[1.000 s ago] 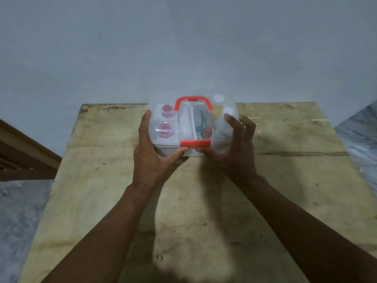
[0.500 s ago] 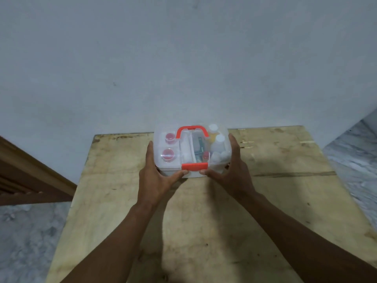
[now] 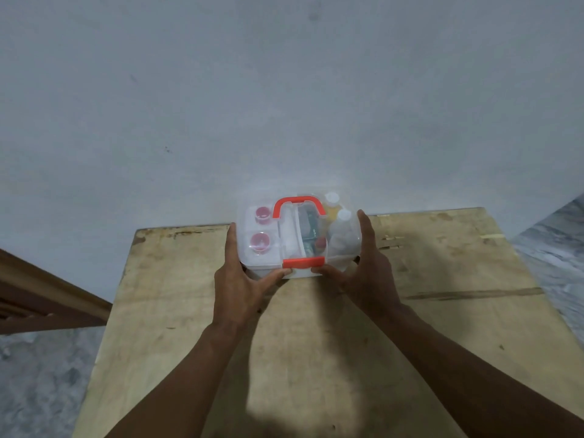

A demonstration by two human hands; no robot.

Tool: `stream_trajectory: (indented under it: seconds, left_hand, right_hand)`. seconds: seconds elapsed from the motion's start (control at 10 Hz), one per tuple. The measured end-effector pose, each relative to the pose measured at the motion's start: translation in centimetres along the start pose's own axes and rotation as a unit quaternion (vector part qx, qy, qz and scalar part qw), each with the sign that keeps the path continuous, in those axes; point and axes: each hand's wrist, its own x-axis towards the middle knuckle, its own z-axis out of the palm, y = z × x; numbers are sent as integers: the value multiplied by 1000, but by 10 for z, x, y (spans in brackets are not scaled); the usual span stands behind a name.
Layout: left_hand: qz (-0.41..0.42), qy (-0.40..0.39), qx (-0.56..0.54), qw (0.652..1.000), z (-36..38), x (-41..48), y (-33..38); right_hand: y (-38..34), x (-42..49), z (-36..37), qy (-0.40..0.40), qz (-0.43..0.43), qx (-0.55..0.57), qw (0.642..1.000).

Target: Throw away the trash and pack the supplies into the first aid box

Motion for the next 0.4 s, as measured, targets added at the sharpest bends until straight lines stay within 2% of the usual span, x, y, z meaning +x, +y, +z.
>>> stream_trajectory:
  seconds: [0.2,0.3,0.4]
  left_hand:
    - [-16,-28,-6,999,-3,0,1]
    - [-41,-54,36,997,-4,-1,3]
    - [-100,-73,69,990,-11,-5,11]
  right_hand:
    - [-8,-1,-10,-9,-23,35,999]
    - [-11,-5,-12,-44,-28,10,999]
    - [-5,-6,-15,-77,30,-64,994]
